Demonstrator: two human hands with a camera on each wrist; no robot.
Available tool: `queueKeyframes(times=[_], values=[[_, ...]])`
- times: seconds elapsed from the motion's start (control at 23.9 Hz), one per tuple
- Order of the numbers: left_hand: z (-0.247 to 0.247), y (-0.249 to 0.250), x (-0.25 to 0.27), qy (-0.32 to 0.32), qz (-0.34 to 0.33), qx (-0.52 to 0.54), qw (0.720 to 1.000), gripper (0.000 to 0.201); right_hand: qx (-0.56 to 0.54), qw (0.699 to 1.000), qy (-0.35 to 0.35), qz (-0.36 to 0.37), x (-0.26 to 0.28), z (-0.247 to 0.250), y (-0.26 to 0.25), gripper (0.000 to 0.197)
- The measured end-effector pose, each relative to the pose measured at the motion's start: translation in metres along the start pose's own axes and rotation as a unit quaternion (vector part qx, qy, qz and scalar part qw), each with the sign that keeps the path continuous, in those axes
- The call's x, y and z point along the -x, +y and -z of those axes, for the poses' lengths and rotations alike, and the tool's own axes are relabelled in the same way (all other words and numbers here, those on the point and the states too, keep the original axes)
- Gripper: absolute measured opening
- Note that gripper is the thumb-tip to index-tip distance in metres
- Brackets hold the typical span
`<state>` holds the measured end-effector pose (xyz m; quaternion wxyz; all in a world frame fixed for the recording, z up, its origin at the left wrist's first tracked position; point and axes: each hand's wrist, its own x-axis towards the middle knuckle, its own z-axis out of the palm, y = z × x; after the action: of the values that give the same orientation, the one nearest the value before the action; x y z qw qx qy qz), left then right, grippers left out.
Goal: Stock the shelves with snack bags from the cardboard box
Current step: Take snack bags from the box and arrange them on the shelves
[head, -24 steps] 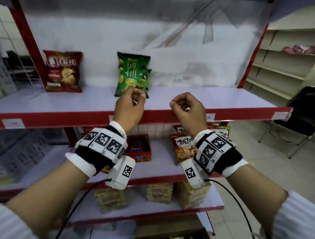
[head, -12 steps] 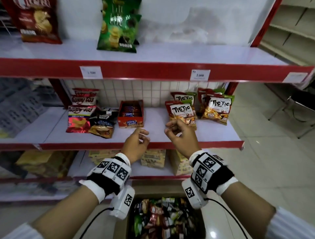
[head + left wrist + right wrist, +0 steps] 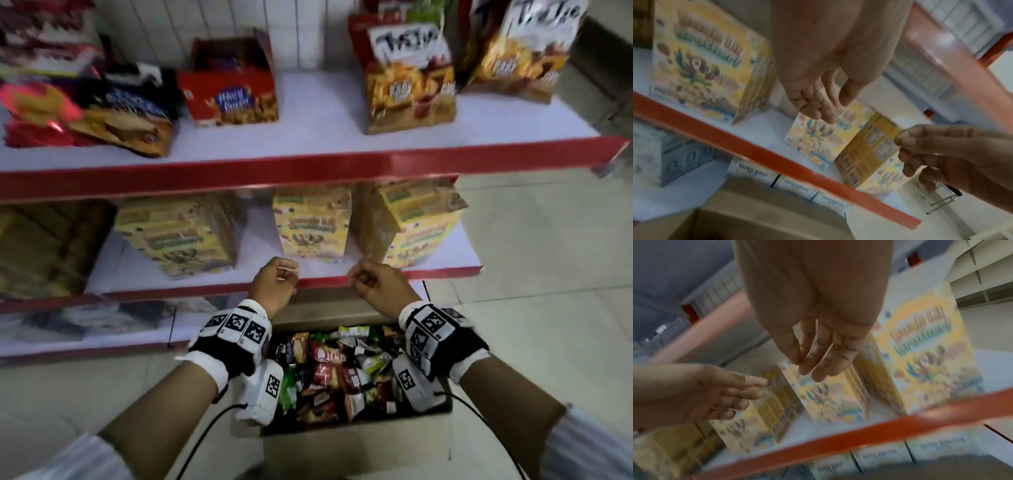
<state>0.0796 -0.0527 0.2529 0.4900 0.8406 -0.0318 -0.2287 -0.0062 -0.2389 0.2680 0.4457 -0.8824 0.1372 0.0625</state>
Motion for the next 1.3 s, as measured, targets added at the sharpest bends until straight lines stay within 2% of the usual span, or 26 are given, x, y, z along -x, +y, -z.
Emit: queueKeyframes(times=[0.08, 0.25, 0.38, 0.5, 0.63, 0.71, 0.8, 0.92, 0.96, 1.09, 1.13, 1.17, 1.21, 1.3], values=[[-0.028, -0.057, -0.024, -0.001, 0.017, 0.016, 1.0, 0.011, 0.068, 0.996, -0.043, -0.021, -0.015, -0.043, 0.056, 0.013], [-0.078, -0.148, -0.064, -0.024, 0.041, 0.024, 0.999, 0.019, 0.079, 0.992, -0.085, -0.054, -0.036, -0.118, 0.153, 0.013], [-0.112, -0.206, -0.088, -0.046, 0.046, -0.006, 0.998, 0.015, 0.117, 0.985, -0.11, -0.061, -0.056, -0.171, 0.213, 0.015], [-0.132, -0.244, -0.108, -0.074, 0.032, -0.018, 0.997, 0.012, 0.18, 0.969, -0.16, -0.062, -0.078, -0.215, 0.256, 0.023], [-0.134, -0.254, -0.125, -0.069, 0.003, -0.026, 0.997, 0.022, 0.255, 0.937, -0.233, -0.057, -0.096, -0.245, 0.279, 0.05], [-0.134, -0.258, -0.131, -0.077, -0.016, -0.03, 0.996, 0.025, 0.275, 0.923, -0.262, -0.057, -0.106, -0.259, 0.288, 0.064], [-0.134, -0.261, -0.131, -0.095, -0.038, -0.059, 0.993, 0.024, 0.287, 0.92, -0.261, -0.058, -0.111, -0.263, 0.29, 0.069], [-0.13, -0.263, -0.122, -0.104, -0.066, -0.101, 0.987, 0.019, 0.27, 0.93, -0.245, -0.05, -0.105, -0.246, 0.281, 0.049], [-0.127, -0.262, -0.117, -0.113, -0.075, -0.12, 0.983, 0.027, 0.255, 0.936, -0.237, -0.044, -0.101, -0.236, 0.275, 0.041], [-0.117, -0.258, -0.095, -0.174, -0.124, -0.172, 0.962, 0.073, 0.216, 0.956, -0.195, -0.033, -0.081, -0.198, 0.243, 0.03], [-0.116, -0.258, -0.086, -0.2, -0.149, -0.192, 0.949, 0.083, 0.211, 0.963, -0.165, -0.021, -0.074, -0.185, 0.23, 0.031], [-0.117, -0.258, -0.079, -0.23, -0.174, -0.206, 0.935, 0.084, 0.204, 0.97, -0.132, -0.002, -0.067, -0.174, 0.218, 0.035], [-0.121, -0.258, -0.074, -0.257, -0.193, -0.196, 0.926, 0.073, 0.192, 0.976, -0.101, 0.02, -0.061, -0.165, 0.209, 0.041], [-0.13, -0.259, -0.07, -0.301, -0.203, -0.115, 0.925, 0.033, 0.167, 0.983, -0.048, 0.057, -0.049, -0.154, 0.198, 0.052]])
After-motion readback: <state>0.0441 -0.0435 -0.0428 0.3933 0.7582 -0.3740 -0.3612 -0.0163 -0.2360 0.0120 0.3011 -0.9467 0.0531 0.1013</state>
